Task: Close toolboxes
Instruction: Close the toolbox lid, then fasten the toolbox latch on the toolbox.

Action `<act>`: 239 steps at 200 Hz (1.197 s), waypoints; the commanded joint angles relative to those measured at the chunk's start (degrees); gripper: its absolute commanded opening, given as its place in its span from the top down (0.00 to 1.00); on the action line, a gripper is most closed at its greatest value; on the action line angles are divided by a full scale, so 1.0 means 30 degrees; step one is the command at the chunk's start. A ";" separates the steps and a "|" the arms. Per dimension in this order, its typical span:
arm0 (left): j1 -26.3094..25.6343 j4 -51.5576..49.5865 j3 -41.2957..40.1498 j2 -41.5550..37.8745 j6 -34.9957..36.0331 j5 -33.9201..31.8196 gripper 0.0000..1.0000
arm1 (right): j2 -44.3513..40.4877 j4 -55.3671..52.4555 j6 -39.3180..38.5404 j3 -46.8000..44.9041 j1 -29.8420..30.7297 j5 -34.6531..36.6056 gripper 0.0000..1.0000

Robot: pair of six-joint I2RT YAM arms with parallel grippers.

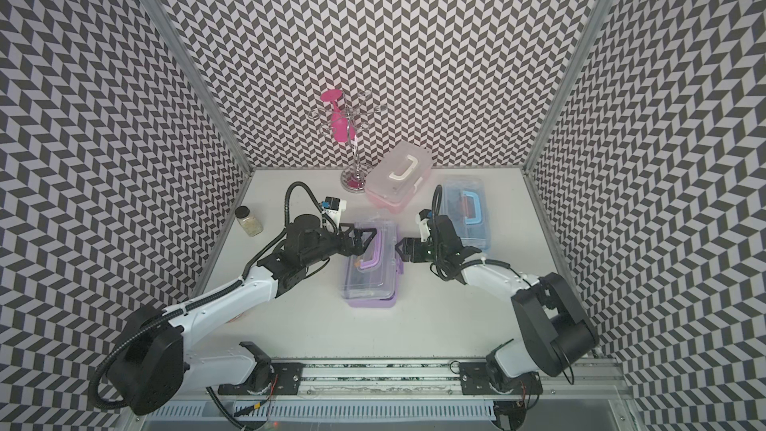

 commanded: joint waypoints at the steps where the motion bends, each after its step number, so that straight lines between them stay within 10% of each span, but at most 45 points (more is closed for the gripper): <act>1: -0.0012 -0.0592 0.0601 -0.0430 0.0405 -0.0732 0.01 | -0.0403 0.0073 -0.0552 0.0148 0.0098 0.1001 0.18; 239: -0.1548 -0.5601 0.3056 0.3454 0.2971 -0.7700 0.01 | 0.0897 0.3351 0.0238 -0.2128 0.1585 0.2173 0.18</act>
